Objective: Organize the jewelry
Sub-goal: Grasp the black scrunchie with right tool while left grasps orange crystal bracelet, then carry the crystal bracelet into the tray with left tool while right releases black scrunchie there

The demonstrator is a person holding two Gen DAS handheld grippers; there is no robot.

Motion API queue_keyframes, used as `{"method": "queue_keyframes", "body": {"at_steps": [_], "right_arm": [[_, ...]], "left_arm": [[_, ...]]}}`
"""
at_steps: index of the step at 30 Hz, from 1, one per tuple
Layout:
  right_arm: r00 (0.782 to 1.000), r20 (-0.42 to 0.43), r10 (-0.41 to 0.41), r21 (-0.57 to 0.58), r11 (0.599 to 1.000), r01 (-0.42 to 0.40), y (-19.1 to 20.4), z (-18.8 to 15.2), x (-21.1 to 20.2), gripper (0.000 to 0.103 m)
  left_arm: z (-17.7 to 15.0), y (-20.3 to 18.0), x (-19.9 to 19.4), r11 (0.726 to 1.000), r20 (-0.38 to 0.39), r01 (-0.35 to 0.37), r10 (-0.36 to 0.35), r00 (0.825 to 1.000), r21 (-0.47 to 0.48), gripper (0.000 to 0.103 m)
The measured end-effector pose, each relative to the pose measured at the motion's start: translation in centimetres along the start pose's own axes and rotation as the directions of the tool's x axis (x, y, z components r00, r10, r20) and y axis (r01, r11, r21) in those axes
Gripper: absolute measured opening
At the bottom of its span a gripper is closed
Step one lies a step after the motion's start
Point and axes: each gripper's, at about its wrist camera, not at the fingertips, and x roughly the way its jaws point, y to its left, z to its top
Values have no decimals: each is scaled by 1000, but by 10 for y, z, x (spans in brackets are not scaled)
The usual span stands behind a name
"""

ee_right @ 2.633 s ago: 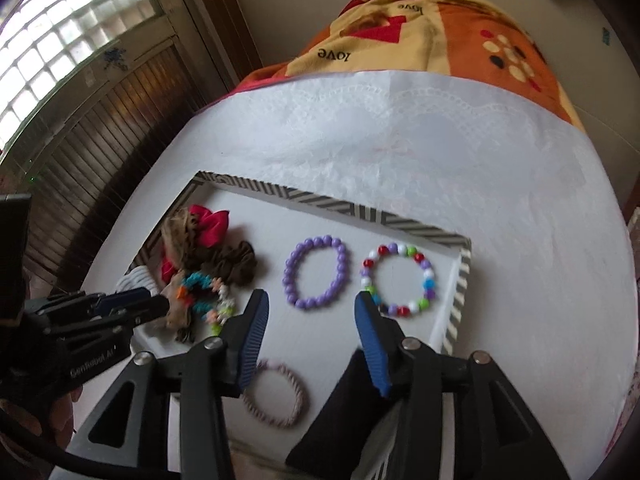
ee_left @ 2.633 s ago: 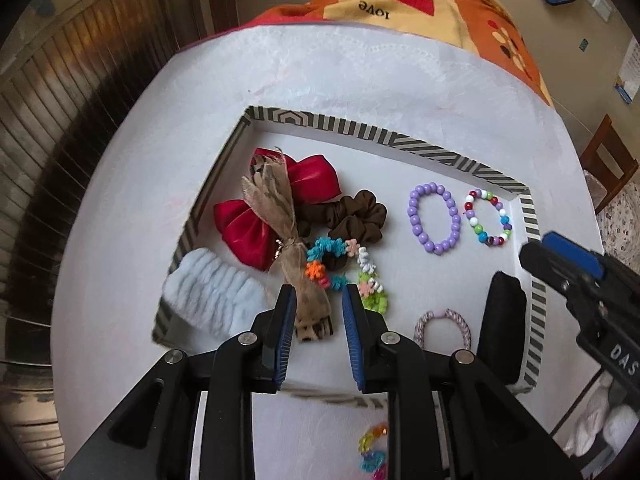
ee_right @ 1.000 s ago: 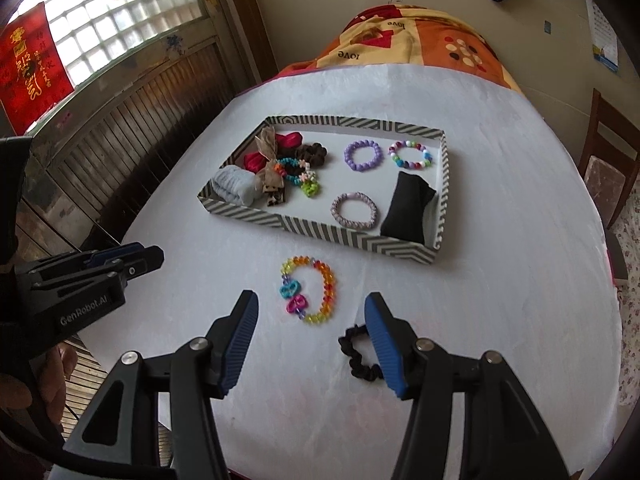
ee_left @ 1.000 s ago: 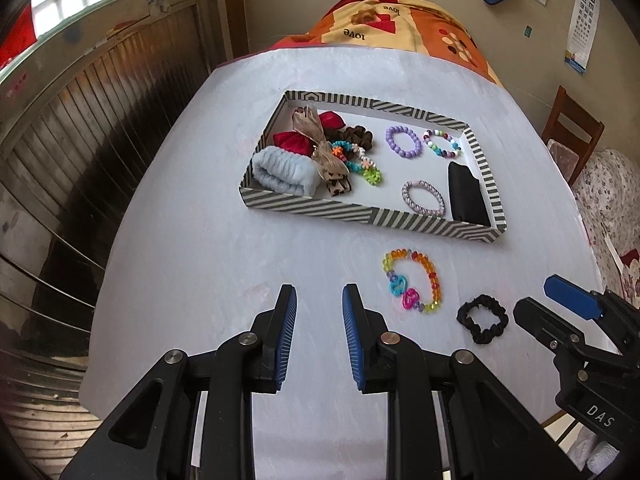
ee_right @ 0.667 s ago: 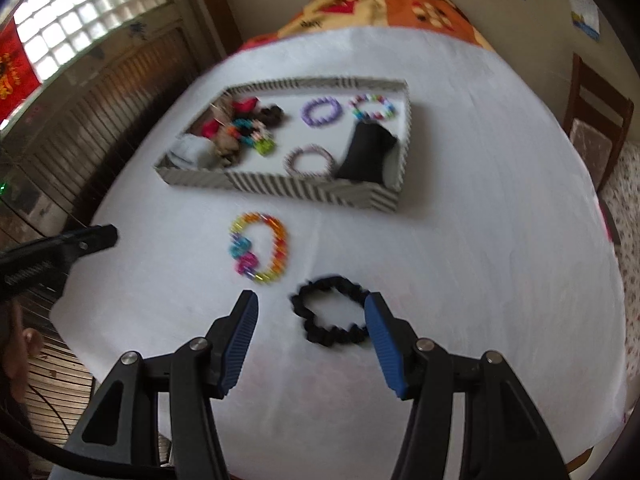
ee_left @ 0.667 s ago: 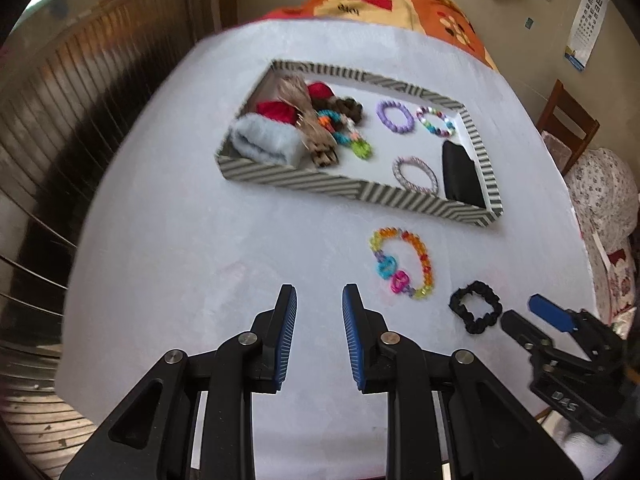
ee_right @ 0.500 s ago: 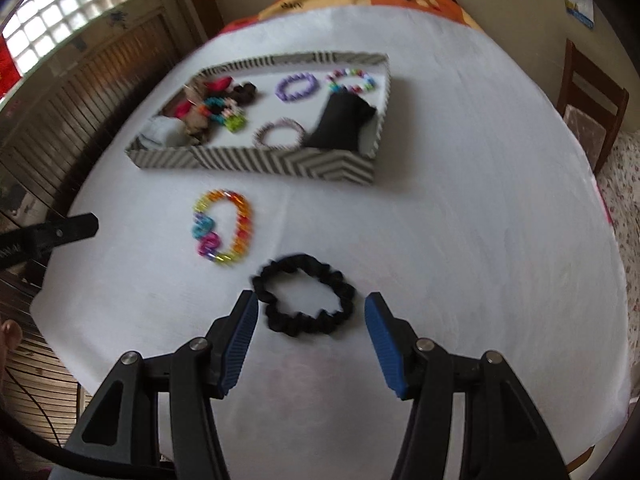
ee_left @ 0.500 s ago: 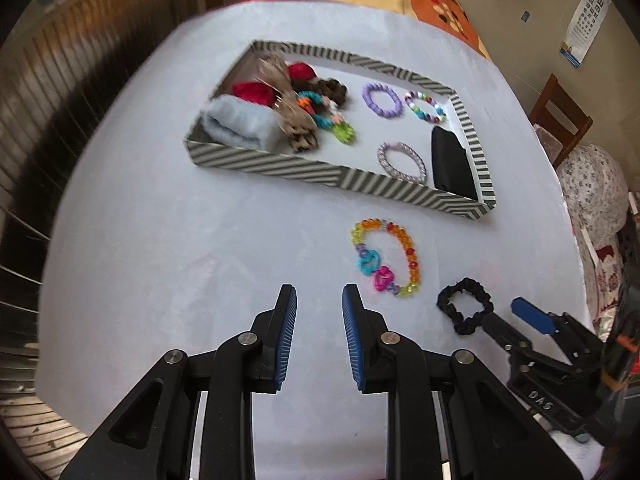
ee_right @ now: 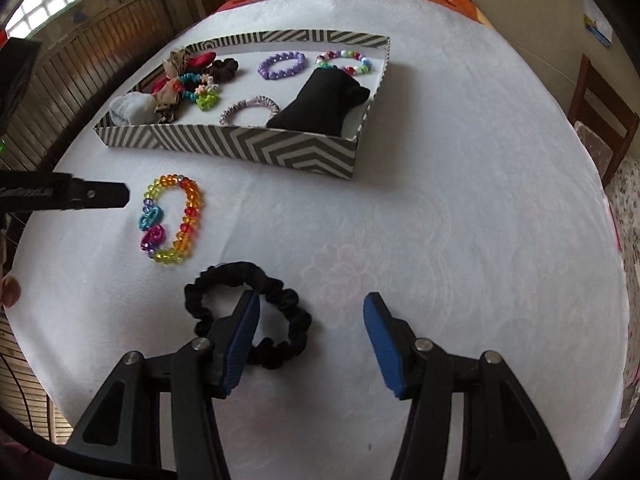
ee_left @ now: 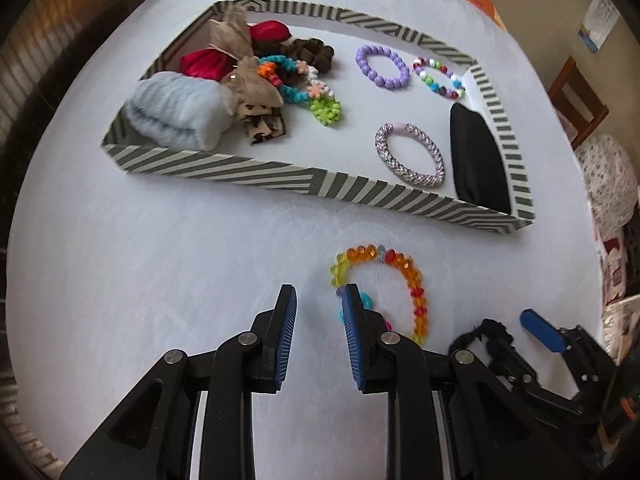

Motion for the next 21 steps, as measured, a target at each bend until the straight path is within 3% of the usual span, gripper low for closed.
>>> {"method": "queue_keyframes", "body": {"at_steps": [8,10,13,14,21], "right_arm": [[1000,7,7,-57,998,-6,2,7,4,45],[1000,10,5,-69,998,-4,2,8,5,37],[1000,17,12,-77,997,-10,1,10,5,17],[1000,17,19,-75,997,-18,0,10,5,14],[997,34,73,-37,997,-72,-8,19,-8,10]], "left_arm": [[9,-15,15,998,-3,-42,42,999,42,16],[10,-16,16,998,5,-35,35,999,44,16],[9,-15,16,998,25,-14,13,1000,54,13],[10,-15,16,998,24,-4,2,1000,55,1],[5,-1,-10,998,50,44,-46,998,45,1]]}}
